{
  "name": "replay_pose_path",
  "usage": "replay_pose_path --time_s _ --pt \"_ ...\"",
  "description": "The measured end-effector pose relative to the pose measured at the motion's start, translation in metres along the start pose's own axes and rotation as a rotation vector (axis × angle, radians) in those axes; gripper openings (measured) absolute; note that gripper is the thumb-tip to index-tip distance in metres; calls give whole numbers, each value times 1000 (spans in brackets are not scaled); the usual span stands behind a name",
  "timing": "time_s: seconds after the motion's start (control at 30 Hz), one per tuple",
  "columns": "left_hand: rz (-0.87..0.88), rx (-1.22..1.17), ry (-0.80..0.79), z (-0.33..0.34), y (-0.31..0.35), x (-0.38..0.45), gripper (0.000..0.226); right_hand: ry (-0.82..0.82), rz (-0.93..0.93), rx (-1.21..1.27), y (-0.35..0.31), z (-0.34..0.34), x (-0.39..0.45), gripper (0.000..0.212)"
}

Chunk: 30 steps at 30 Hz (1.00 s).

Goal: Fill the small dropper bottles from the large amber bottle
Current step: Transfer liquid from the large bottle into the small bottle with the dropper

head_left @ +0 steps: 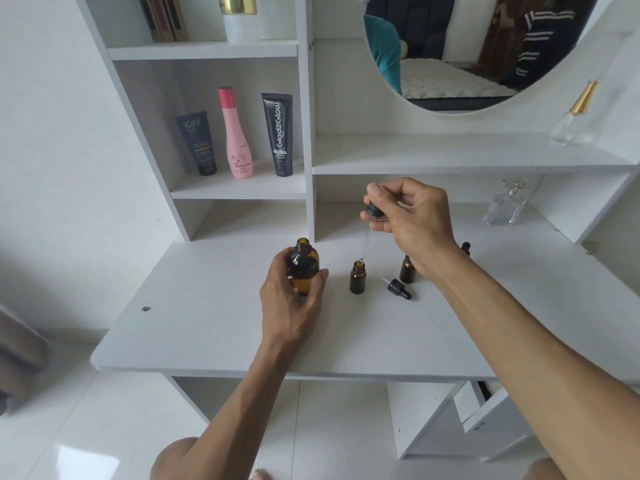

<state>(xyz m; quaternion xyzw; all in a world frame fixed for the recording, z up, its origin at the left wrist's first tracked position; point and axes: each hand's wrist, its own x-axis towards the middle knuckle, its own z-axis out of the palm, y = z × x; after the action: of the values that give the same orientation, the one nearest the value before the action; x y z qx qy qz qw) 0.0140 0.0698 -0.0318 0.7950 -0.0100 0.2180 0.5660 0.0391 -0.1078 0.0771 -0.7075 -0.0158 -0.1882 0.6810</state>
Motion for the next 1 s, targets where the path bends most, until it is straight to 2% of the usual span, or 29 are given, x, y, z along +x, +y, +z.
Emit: replay_pose_path --time_s 1.0 --pt "-1 19 -5 -1 0 0 42 -25 -40 -93 -6 5 1 18"
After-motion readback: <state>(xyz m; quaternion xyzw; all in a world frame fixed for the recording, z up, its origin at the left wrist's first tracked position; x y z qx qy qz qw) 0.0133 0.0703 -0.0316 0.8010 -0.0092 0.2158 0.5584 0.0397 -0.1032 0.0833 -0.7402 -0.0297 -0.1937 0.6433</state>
